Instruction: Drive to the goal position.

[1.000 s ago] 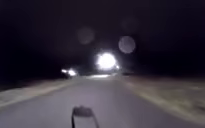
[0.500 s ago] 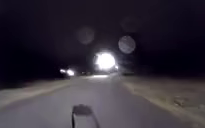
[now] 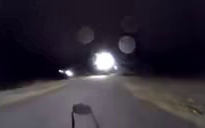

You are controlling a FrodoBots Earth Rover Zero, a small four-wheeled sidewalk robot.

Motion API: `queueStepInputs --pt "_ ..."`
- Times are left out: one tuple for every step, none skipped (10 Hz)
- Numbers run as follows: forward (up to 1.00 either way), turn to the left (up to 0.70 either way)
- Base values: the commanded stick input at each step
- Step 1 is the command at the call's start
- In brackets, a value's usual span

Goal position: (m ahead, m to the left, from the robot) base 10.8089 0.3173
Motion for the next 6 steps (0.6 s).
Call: queueStepInputs --pt "1.0 0.4" --pt "1.0 0.34" --pt "1.0 0.18" --pt "1.0 0.02" --pt "1.0 0.0" --pt "1.0 0.0"
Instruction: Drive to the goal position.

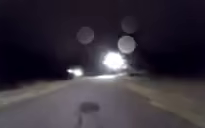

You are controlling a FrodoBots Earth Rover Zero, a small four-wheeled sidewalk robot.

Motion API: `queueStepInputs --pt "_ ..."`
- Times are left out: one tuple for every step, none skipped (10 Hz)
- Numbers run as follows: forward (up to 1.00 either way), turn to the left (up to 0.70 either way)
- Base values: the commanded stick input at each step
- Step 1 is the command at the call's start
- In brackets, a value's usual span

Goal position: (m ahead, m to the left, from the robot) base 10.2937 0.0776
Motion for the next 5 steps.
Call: queueStepInputs --pt "1.0 0.0" --pt "1.0 0.0" --pt "1.0 0.0" --pt "1.0 0.0" --pt "1.0 0.0"
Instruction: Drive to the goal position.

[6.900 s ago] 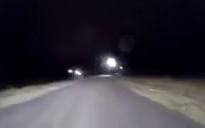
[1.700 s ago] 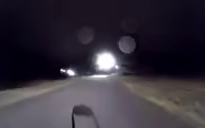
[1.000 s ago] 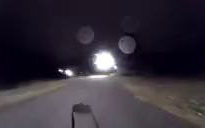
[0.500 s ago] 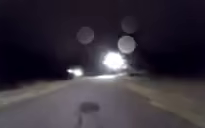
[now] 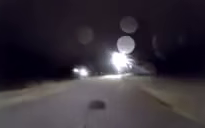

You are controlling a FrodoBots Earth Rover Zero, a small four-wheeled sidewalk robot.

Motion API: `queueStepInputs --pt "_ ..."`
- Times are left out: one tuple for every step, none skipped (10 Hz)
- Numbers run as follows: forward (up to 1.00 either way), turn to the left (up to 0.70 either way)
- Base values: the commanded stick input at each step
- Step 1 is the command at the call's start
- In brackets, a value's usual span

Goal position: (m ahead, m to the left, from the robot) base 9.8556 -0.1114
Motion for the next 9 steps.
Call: queueStepInputs --pt "1.0 0.0" --pt "1.0 0.0" --pt "1.0 0.0" --pt "1.0 0.0" --pt "1.0 0.0" --pt "1.0 0.0" --pt "1.0 0.0" --pt "1.0 0.0" --pt "1.0 0.0"
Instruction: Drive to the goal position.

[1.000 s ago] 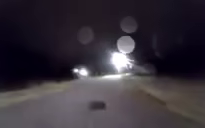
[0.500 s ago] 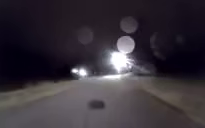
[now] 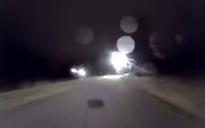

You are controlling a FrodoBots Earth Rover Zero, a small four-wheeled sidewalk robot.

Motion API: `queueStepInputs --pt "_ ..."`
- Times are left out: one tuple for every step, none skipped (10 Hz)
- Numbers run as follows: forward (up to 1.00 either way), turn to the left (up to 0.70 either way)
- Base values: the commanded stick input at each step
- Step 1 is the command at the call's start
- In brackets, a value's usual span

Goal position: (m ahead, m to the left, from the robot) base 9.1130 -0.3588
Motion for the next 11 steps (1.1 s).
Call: queueStepInputs --pt "1.0 0.0" --pt "1.0 0.0" --pt "1.0 0.0" --pt "1.0 0.0" --pt "1.0 0.0" --pt "1.0 0.0" --pt "1.0 0.0" --pt "1.0 0.0" --pt "1.0 0.0" --pt "1.0 0.0" --pt "1.0 0.0"
